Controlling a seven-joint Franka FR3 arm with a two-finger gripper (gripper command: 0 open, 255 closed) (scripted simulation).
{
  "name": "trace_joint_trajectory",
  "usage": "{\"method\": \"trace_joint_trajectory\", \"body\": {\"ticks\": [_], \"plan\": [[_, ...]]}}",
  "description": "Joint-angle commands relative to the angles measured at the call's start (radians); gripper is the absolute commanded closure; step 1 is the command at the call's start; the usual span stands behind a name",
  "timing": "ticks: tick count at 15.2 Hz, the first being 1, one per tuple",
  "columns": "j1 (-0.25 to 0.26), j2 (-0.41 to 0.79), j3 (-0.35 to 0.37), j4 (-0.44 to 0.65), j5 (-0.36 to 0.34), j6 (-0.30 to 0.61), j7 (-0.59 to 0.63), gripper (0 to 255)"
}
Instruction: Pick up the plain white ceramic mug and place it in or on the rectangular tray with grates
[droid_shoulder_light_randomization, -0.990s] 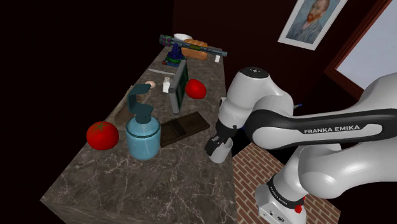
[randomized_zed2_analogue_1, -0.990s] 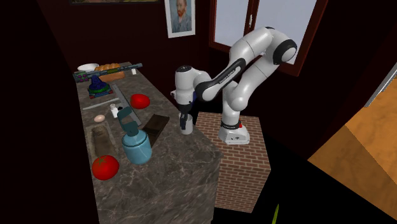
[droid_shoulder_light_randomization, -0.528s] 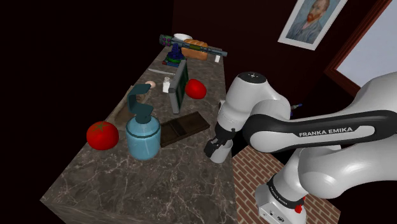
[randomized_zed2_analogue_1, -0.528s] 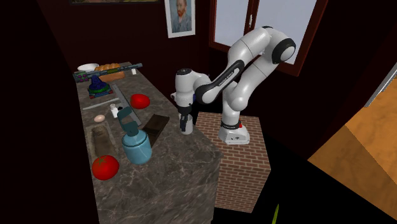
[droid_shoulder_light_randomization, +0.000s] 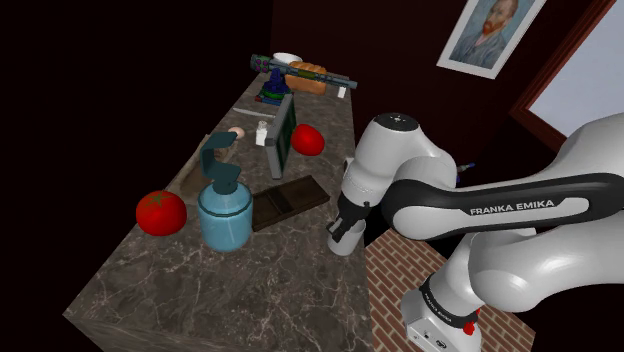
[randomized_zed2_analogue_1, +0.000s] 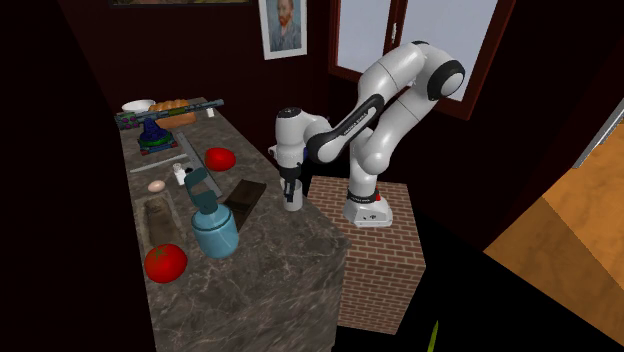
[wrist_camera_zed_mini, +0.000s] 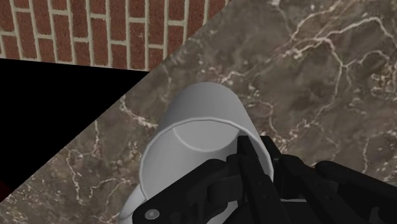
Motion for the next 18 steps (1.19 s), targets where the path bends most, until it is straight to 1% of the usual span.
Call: {"method": "trace_joint_trajectory", "body": {"ticks": [1,4,11,18], "plan": [[0.000,0.000,0.000,0.000,0.000,0.000,0.000,255],[0.000,0.000,0.000,0.000,0.000,0.000,0.000,255],[-0.004,-0.070,-0.025,0.060,-0.019,-0.129,-0.003,255],[-0.010,-0.115,-0.048,0.132,-0.038,-0.245,-0.005,255]]}}
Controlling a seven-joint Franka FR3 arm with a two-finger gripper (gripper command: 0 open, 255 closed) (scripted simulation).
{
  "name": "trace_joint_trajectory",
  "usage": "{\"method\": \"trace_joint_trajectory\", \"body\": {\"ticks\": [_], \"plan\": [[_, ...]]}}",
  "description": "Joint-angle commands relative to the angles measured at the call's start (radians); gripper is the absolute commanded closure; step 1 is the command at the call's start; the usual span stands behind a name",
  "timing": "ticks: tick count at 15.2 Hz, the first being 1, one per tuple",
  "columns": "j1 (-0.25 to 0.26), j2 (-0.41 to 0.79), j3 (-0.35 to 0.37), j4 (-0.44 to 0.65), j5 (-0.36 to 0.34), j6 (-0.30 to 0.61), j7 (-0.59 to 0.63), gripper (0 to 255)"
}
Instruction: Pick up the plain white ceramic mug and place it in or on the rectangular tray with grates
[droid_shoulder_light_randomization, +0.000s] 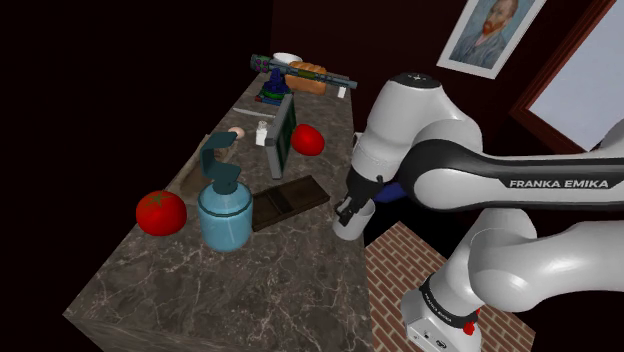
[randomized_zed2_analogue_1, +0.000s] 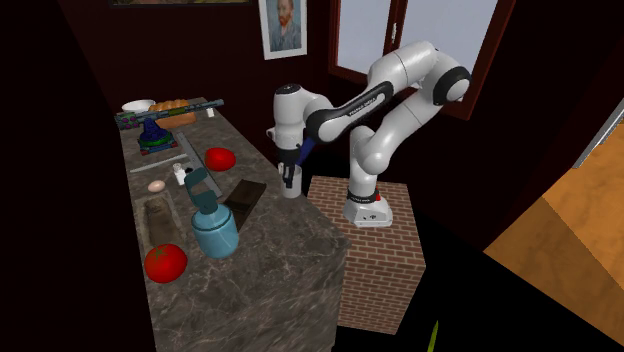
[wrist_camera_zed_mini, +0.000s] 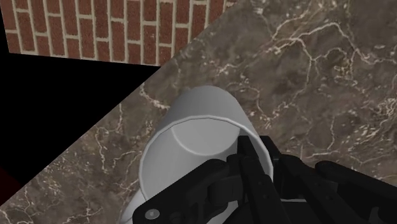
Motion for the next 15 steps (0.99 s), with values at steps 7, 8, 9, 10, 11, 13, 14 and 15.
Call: {"method": "trace_joint_trajectory", "body": {"ticks": [7,8,9,10,11,13,14,15], "plan": [[-0.009,-0.029,-0.024,0.095,-0.022,-0.124,-0.002,255],[-0.011,-0.031,-0.027,0.107,-0.024,-0.138,-0.002,255],[-0.012,-0.033,-0.029,0.119,-0.027,-0.152,-0.002,255],[-0.026,0.014,-0.030,0.148,-0.035,-0.134,-0.008,255],[-0.039,0.059,-0.030,0.177,-0.044,-0.118,-0.012,255],[-0.064,0.148,-0.029,0.240,-0.062,-0.091,-0.019,255],[-0.076,0.191,-0.029,0.272,-0.071,-0.080,-0.021,255],[-0.088,0.234,-0.027,0.306,-0.081,-0.071,-0.023,255]]}}
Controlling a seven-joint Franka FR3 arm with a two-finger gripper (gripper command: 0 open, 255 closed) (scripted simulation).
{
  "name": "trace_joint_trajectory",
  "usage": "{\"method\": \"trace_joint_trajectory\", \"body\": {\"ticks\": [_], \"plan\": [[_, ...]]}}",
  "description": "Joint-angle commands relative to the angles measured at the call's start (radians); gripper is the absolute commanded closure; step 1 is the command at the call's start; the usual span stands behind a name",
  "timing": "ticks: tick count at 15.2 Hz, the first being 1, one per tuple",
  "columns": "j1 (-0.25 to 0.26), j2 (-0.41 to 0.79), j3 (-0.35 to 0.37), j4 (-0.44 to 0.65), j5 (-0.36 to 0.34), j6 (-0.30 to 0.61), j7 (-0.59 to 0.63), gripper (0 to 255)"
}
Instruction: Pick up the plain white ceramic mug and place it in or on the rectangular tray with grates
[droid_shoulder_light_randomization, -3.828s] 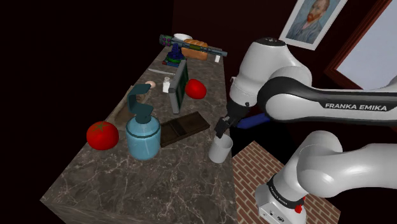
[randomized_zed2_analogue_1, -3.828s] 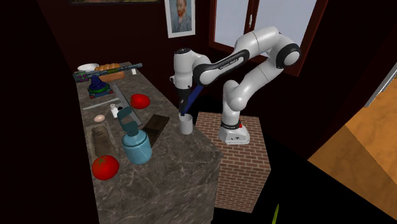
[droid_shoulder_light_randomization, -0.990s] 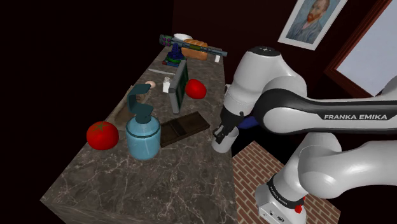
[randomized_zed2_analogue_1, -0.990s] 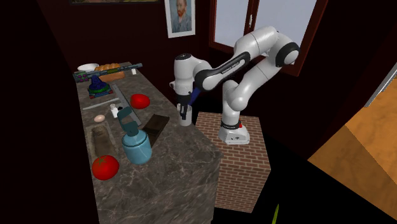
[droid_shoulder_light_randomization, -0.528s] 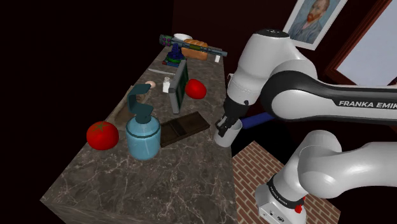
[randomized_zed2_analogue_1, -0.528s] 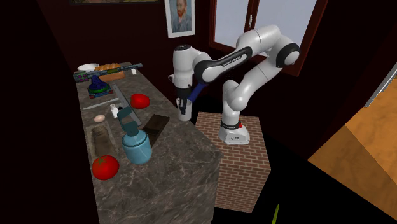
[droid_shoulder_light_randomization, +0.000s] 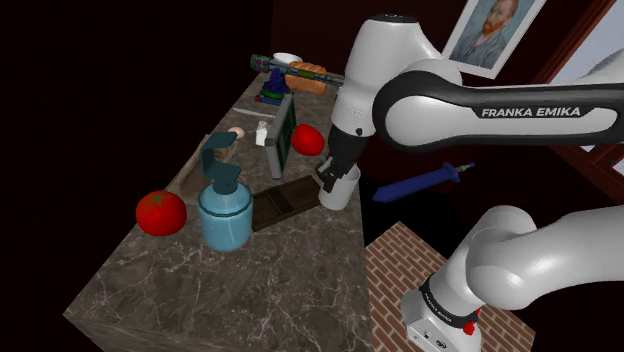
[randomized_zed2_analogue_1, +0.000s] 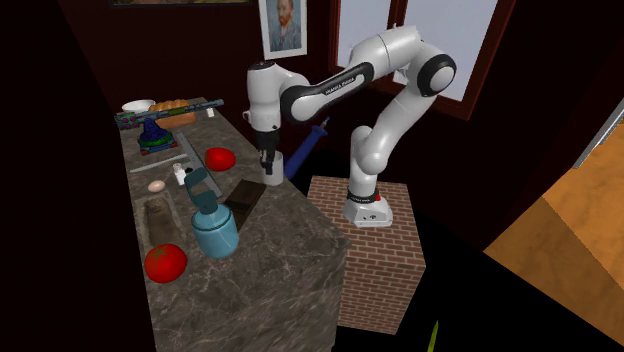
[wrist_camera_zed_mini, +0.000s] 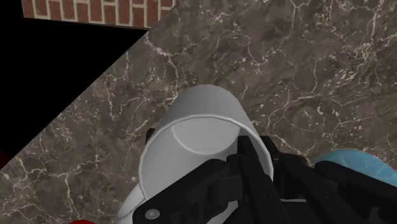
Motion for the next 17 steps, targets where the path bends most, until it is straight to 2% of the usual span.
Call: {"method": "trace_joint_trajectory", "body": {"ticks": [1,11,17], "plan": [[-0.024,0.082,-0.003,0.063,-0.021,0.019,-0.009,255],[-0.096,0.484,0.013,0.461,-0.134,0.014,0.011,255],[-0.095,0.501,0.014,0.411,-0.139,0.080,0.017,255]]}}
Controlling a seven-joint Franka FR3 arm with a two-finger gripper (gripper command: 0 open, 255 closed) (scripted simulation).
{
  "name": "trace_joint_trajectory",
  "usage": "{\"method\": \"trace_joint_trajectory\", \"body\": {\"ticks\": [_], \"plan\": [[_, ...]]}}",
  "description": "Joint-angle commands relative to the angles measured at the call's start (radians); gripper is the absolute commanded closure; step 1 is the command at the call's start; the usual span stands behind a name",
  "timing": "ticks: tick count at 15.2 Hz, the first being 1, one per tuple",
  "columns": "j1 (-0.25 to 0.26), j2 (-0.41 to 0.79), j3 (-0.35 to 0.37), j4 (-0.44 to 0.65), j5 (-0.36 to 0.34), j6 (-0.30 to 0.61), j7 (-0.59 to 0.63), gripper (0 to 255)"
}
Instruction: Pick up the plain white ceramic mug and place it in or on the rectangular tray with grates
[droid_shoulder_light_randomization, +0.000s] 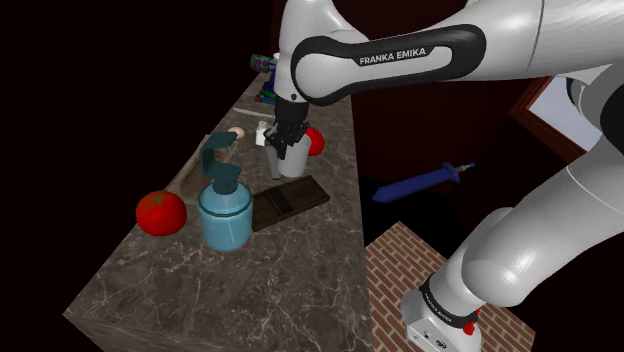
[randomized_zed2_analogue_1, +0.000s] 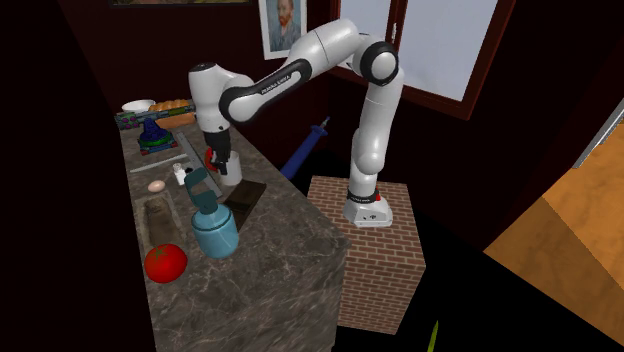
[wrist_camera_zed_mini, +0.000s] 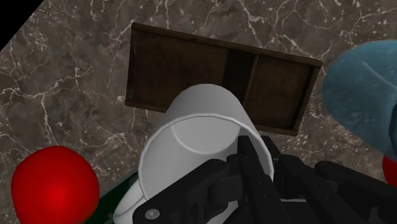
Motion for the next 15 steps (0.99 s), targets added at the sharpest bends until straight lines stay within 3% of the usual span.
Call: {"method": "trace_joint_trajectory", "body": {"ticks": [1,12,15], "plan": [[0.000,0.004,0.000,-0.022,-0.001,0.026,0.001,255],[0.000,0.066,0.006,-0.121,-0.025,0.184,0.022,255],[0.000,0.066,0.006,-0.121,-0.025,0.184,0.022,255]]}}
